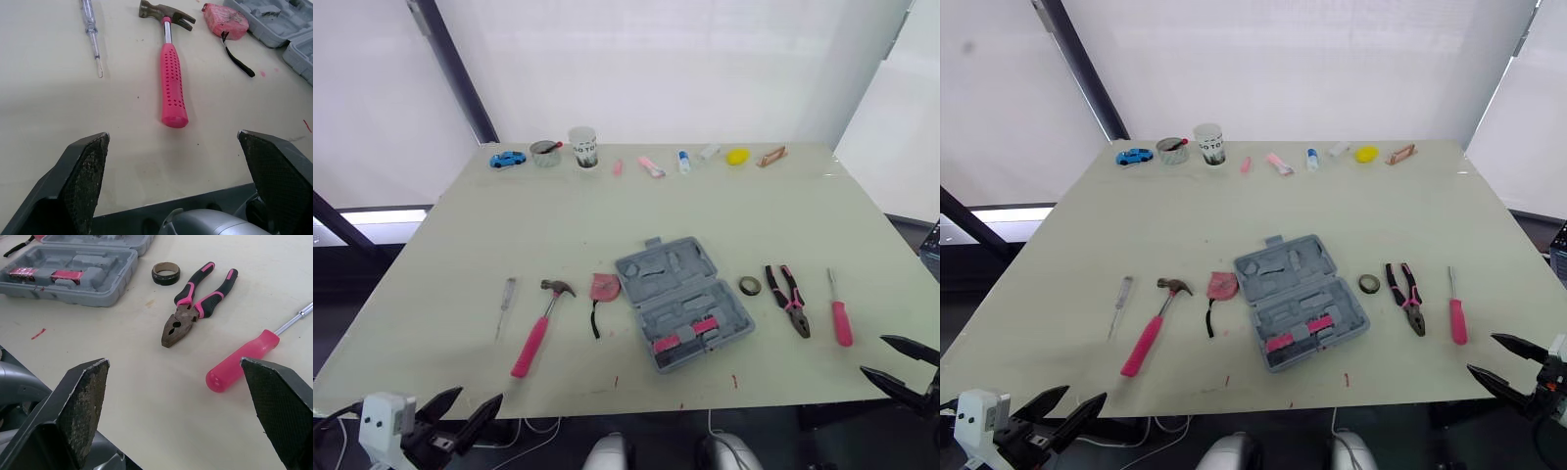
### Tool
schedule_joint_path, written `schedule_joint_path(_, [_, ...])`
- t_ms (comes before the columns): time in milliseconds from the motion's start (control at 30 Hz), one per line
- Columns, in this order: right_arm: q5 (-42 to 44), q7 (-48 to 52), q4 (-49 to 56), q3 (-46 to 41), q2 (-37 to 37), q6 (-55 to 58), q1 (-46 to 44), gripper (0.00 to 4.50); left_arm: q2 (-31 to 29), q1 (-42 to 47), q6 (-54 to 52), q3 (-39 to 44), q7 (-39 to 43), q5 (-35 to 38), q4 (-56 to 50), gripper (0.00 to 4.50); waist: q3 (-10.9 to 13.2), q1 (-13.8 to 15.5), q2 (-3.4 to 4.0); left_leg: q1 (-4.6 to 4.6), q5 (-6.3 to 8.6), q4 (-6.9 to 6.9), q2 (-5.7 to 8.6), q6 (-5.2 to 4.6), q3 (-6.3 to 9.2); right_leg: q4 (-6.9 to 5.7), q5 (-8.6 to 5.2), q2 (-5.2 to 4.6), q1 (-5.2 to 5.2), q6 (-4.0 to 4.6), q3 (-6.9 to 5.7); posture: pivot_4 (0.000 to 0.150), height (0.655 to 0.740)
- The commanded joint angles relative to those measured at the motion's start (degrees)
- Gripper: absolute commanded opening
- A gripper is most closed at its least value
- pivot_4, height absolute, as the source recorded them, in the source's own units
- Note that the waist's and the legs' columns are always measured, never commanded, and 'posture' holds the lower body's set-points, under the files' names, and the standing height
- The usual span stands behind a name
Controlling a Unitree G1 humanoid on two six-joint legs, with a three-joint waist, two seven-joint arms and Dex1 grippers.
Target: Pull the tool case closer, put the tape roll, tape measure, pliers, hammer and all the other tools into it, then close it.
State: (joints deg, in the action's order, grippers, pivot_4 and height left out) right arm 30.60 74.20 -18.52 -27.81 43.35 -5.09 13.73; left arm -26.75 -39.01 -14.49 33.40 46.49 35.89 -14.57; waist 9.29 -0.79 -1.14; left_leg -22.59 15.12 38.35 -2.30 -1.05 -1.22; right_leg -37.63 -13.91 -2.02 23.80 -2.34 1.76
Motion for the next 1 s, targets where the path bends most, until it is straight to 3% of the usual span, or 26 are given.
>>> schedule_joint_path(33, [1.2,-4.5,10.6,0.8,-0.5,4.1,0.2,4.5,-1.4,2.5,-0.4,-0.6,-0.5,-0.3,-1.3,4.47,0.0,0.0,0.02,0.0,0.0,0.0,0.0,0.0,0.0,0.0,0.0,0.0,0.0,0.0,0.0,0.15,0.74])
schedule_joint_path(133, [2.0,-11.8,23.3,3.2,-1.0,10.4,-2.2,4.5,-3.5,8.4,-1.5,-3.4,-1.1,-0.9,-3.3,4.47,0.0,0.0,0.11,0.03,-0.01,0.01,-0.01,0.0,0.05,-0.14,0.0,0.04,0.03,0.0,0.01,0.15,0.74])
schedule_joint_path(400, [1.3,-23.7,31.2,9.6,-1.7,23.3,-14.3,4.5,-8.8,16.0,-4.0,-8.8,0.2,-2.4,-6.9,4.47,-0.1,0.0,-0.08,-0.08,0.0,0.02,0.02,0.01,0.01,-0.04,0.16,0.04,0.02,0.24,0.05,0.15,0.74])
schedule_joint_path(567, [-3.2,-24.9,26.9,20.4,-0.7,30.9,-31.7,4.5,-14.0,27.3,-11.7,-14.1,-1.4,-2.8,-6.1,4.47,0.0,0.0,-0.01,-0.04,-0.03,0.05,0.03,0.0,0.05,-0.15,0.19,0.06,0.05,0.22,0.03,0.15,0.74])
schedule_joint_path(700, [-6.7,-21.2,18.9,26.1,-2.0,28.9,-39.7,4.5,-15.8,33.4,-14.0,-18.5,0.1,-4.1,-3.2,4.47,0.0,0.0,-0.03,0.03,-0.03,0.04,0.03,-0.01,0.08,-0.19,0.2,0.11,-0.01,0.23,0.01,0.15,0.74])
schedule_joint_path(800, [-12.2,-18.3,9.1,31.9,-3.3,26.0,-46.8,3.77,-15.4,38.4,-15.1,-22.5,1.8,-4.6,0.1,3.79,0.0,0.0,-0.02,-0.12,-0.02,0.0,0.03,-0.01,0.08,-0.09,0.31,0.09,0.05,0.02,0.01,0.15,0.74])
schedule_joint_path(833, [-14.8,-16.9,5.5,34.1,-3.5,23.5,-49.0,3.25,-15.3,40.2,-15.3,-23.9,2.1,-5.3,1.3,3.28,0.0,0.0,-0.02,-0.19,-0.02,0.0,0.04,-0.01,0.07,-0.09,0.32,0.08,0.11,0.01,0.01,0.15,0.74])
schedule_joint_path(867, [-17.0,-15.1,2.2,36.3,-3.7,21.1,-50.9,3.09,-15.0,41.7,-15.5,-25.2,2.4,-5.8,2.4,3.1,0.1,0.0,-0.01,-0.22,-0.02,0.0,0.05,-0.01,0.06,-0.1,0.32,0.08,0.15,0.01,0.0,0.15,0.74])
schedule_joint_path(967, [-24.1,-12.0,-9.6,42.1,-5.6,13.2,-58.2,1.58,-14.5,46.0,-16.3,-29.2,2.8,-8.0,6.2,1.6,0.1,-0.1,-0.02,-0.19,-0.02,0.0,0.06,-0.01,0.07,-0.11,0.33,0.09,0.15,0.01,0.0,0.15,0.74])
schedule_joint_path(1000, [-26.5,-11.8,-13.5,43.7,-6.5,10.5,-60.6,1.28,-14.3,47.2,-16.4,-30.6,3.0,-8.9,7.5,1.34,0.1,-0.1,-0.02,-0.21,-0.02,0.0,0.05,-0.01,0.08,-0.11,0.33,0.09,0.16,0.01,0.0,0.15,0.74])
